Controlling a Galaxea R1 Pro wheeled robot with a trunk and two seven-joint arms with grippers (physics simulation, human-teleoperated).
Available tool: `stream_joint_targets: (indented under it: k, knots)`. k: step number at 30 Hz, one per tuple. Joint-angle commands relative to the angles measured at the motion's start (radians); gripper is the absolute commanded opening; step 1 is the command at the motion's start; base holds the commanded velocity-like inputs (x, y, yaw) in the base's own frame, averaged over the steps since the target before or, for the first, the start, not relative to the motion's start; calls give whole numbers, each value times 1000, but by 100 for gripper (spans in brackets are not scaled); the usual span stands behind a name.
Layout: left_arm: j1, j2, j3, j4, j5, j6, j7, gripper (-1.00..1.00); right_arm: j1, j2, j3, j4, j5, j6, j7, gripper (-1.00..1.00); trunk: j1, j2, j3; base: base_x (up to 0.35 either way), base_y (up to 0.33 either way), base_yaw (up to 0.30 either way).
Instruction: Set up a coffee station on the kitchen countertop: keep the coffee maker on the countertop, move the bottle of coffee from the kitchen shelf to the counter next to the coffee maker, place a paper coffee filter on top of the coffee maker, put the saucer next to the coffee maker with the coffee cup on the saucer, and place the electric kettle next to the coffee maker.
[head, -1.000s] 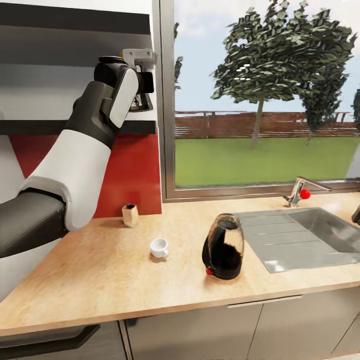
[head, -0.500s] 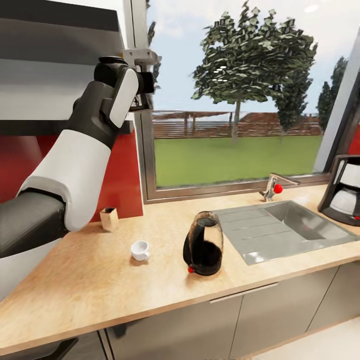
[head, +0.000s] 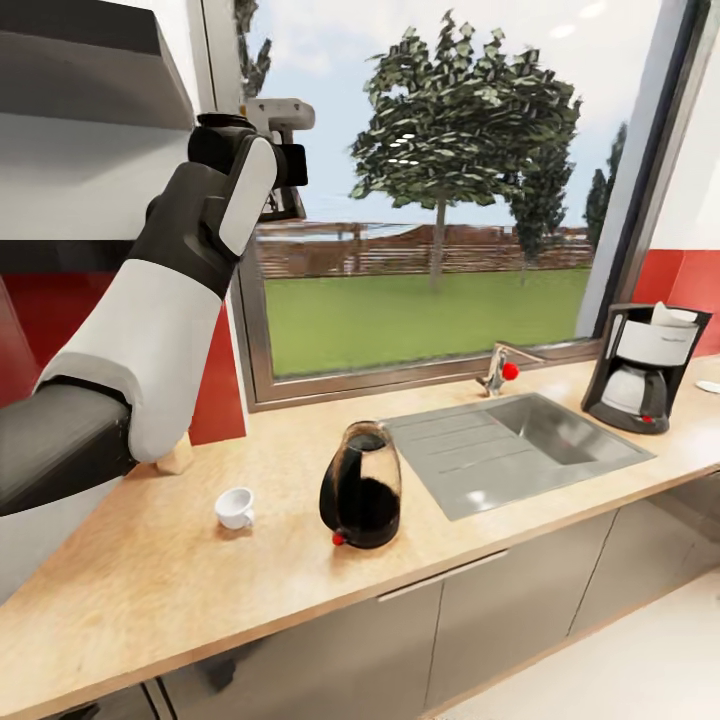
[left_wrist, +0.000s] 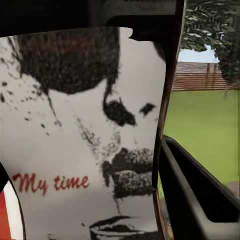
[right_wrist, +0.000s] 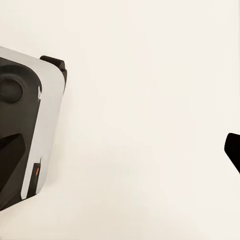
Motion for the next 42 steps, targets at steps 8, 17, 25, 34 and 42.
stream_joint_targets:
  k: [8,17,25,34,42]
  knots:
    - [-1,0,-2,-1,6,5,5,-100,-2,0,6,4,-11,-7,7,100,0,-1,-2,0,-10,-254]
    - [-1,0,-2,-1,6,4,4,-100,-2,0,6,4,-11,-7,8,100,0,-1,-2,0,-4,-264]
    - [-1,0,-2,1,6,5,4,-100,-2,0,6,4,-11,-7,7,100,0,-1,-2,0,-226,-150]
    - [-1,0,-2,2,6,5,4,-100,-2,0,6,4,-11,-7,7,100,0,-1,-2,0,-75,-192]
    - [-1,0,-1,2,6,5,4,-100,-2,0,6,4,-11,-7,7,100,0,-1,-2,0,-3,-253]
